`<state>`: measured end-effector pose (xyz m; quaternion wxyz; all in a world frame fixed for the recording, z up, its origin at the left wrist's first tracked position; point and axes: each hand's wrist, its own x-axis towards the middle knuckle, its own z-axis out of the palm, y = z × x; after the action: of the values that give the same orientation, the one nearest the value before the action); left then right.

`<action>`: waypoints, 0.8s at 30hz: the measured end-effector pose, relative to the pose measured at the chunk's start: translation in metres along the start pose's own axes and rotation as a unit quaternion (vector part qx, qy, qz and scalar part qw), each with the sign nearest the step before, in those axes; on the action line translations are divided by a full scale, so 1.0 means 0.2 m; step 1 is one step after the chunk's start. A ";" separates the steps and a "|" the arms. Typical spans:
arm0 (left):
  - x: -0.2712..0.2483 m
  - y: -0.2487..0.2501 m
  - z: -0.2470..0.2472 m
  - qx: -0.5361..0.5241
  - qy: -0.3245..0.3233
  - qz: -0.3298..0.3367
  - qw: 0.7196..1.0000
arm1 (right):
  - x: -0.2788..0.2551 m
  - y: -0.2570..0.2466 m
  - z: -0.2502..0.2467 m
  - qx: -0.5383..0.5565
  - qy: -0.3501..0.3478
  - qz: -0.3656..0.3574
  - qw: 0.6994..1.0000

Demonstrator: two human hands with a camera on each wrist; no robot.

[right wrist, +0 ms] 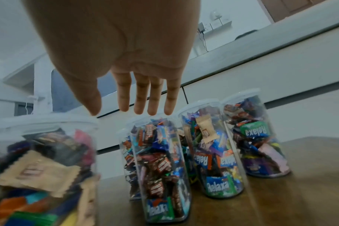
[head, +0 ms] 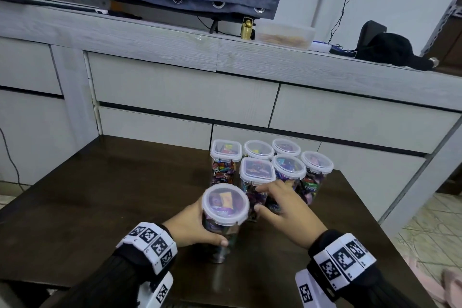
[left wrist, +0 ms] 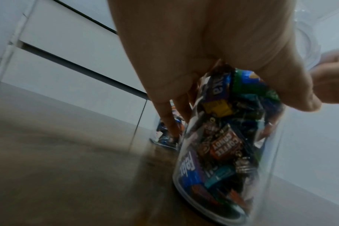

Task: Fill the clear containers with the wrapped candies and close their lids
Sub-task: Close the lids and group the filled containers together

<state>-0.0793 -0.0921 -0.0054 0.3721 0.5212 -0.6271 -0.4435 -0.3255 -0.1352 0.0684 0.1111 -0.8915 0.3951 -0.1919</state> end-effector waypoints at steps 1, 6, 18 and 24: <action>-0.01 0.00 -0.04 0.002 0.011 -0.007 1.000 | 0.01 0.02 0.00 -0.024 0.007 0.008 1.000; -0.09 0.01 -0.17 -0.024 0.073 -0.043 0.996 | 0.13 0.05 0.00 -0.124 0.015 0.028 0.992; -0.10 0.19 -0.11 0.550 0.118 0.183 0.807 | 0.29 0.02 0.07 -0.187 -0.022 0.050 0.981; -0.09 0.19 -0.22 0.563 0.094 0.163 0.805 | 0.26 -0.07 0.06 -0.191 -0.059 0.006 0.980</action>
<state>-0.0474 -0.0784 0.0454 0.1370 0.5685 -0.8042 0.1059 -0.2794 -0.1645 0.0751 -0.0371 -0.9038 0.4223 -0.0591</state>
